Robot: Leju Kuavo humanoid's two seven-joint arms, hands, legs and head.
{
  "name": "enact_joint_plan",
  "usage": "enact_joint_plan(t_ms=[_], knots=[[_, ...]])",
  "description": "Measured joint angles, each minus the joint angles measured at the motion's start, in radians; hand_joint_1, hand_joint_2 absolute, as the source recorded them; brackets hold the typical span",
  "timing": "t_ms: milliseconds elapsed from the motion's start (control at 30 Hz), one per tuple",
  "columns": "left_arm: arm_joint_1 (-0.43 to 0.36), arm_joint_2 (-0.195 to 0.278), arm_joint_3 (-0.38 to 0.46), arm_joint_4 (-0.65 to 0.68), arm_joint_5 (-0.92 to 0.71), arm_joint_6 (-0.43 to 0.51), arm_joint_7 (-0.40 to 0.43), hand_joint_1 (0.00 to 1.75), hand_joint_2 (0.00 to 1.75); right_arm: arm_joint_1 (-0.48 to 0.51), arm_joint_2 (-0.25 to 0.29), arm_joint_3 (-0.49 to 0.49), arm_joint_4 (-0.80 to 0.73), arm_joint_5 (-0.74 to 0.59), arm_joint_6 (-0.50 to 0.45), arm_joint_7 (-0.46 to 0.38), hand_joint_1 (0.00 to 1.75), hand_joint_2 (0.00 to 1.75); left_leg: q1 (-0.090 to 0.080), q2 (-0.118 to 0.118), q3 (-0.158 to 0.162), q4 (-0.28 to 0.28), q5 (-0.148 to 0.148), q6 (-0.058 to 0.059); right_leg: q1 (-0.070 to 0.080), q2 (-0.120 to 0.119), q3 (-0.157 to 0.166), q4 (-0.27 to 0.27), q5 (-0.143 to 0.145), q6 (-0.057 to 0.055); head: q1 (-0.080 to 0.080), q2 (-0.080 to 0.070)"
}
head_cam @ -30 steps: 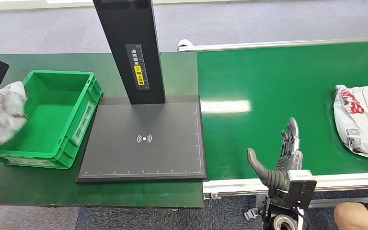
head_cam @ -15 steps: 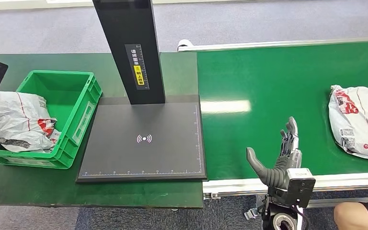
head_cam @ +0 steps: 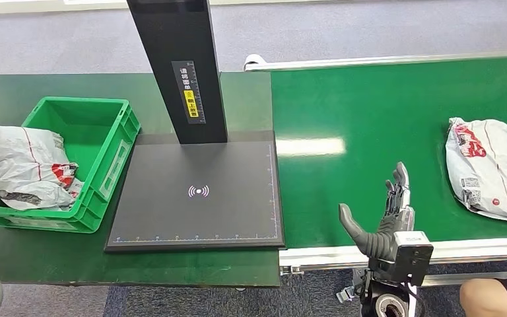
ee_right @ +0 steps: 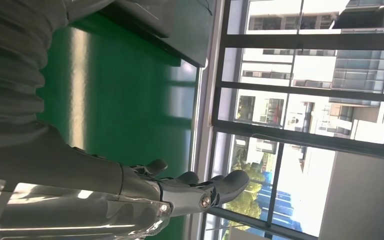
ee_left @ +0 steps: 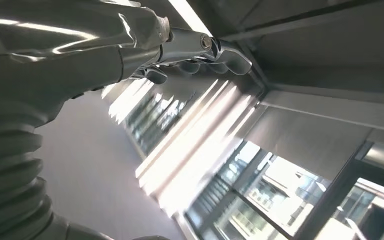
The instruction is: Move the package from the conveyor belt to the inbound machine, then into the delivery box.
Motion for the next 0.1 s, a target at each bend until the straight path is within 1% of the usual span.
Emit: enact_joint_plan(t_ms=[67, 100], knots=[[0.088, -0.037, -0.026, -0.117, 0.245, -0.132, -0.014, 0.0, 1.75, 0.004, 0.0, -0.001, 0.0, 0.003, 0.009, 0.0, 0.0, 1.75, -0.001, 0.0, 0.0, 0.0, 0.0, 0.0, -0.001, 0.0, 0.0, 0.0, 0.0, 0.0, 0.0, 0.0], [0.114, -0.047, -0.033, -0.153, 0.312, -0.173, -0.016, 0.0, 1.75, 0.005, 0.0, -0.002, 0.001, 0.005, 0.012, 0.001, 0.0, 1.75, -0.001, 0.0, 0.0, 0.0, 0.0, 0.0, -0.001, 0.0, 0.0, 0.0, 0.0, 0.0, 0.0, 0.0]])
